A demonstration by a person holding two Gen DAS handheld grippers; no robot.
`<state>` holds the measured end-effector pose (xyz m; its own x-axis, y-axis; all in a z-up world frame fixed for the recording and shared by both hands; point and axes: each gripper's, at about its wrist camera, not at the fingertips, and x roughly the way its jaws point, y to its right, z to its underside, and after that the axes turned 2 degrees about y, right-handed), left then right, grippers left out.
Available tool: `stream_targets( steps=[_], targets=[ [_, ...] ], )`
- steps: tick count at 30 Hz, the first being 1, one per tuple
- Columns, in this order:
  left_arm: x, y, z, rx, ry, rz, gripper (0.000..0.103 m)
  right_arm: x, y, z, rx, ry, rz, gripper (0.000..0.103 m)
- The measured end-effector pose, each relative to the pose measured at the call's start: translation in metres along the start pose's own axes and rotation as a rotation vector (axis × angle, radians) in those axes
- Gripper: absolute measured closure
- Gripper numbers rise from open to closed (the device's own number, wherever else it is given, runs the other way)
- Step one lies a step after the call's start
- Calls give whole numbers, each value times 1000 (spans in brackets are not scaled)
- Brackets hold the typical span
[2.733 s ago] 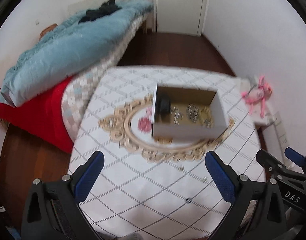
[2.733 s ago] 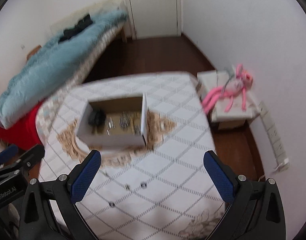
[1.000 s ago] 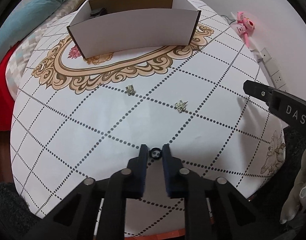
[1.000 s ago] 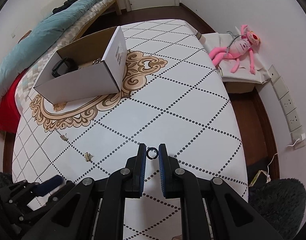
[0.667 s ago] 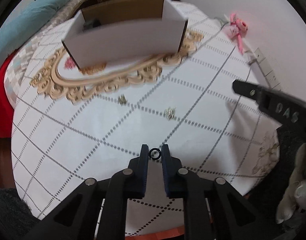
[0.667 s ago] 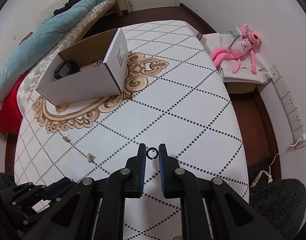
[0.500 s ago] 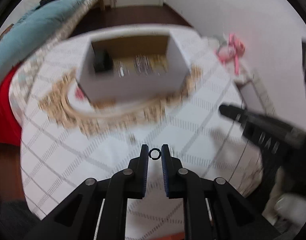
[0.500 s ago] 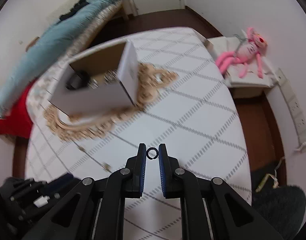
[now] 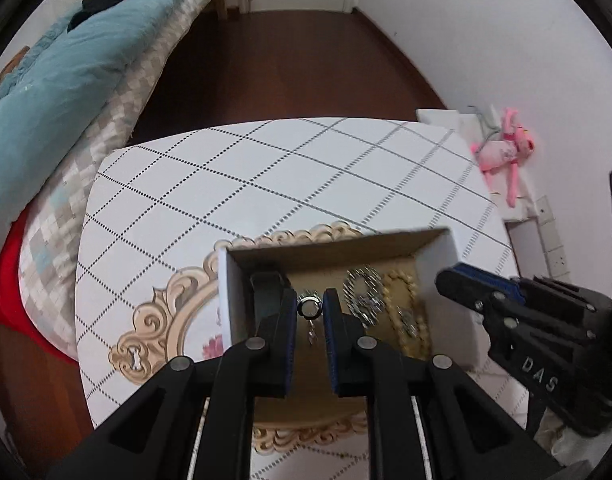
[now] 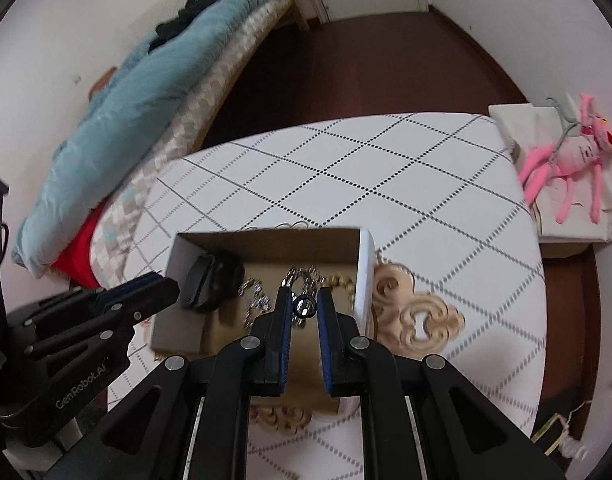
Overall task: Organize jewelry
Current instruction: 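Drop the black ring into the box with the left tool while the right tool drops its ring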
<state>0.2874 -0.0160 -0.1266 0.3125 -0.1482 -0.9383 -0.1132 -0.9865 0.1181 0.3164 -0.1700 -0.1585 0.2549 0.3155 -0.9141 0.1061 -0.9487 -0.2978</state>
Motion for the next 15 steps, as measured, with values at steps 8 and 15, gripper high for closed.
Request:
stream_targets(
  steps=[8,15],
  targets=[
    [-4,-11,-18,-50,16,-26,46,5,9,-9,11,-11,35,74],
    [-20,-24,0,-83,63,-114,13,-14,10,2,-4,36,101,57]
  ],
)
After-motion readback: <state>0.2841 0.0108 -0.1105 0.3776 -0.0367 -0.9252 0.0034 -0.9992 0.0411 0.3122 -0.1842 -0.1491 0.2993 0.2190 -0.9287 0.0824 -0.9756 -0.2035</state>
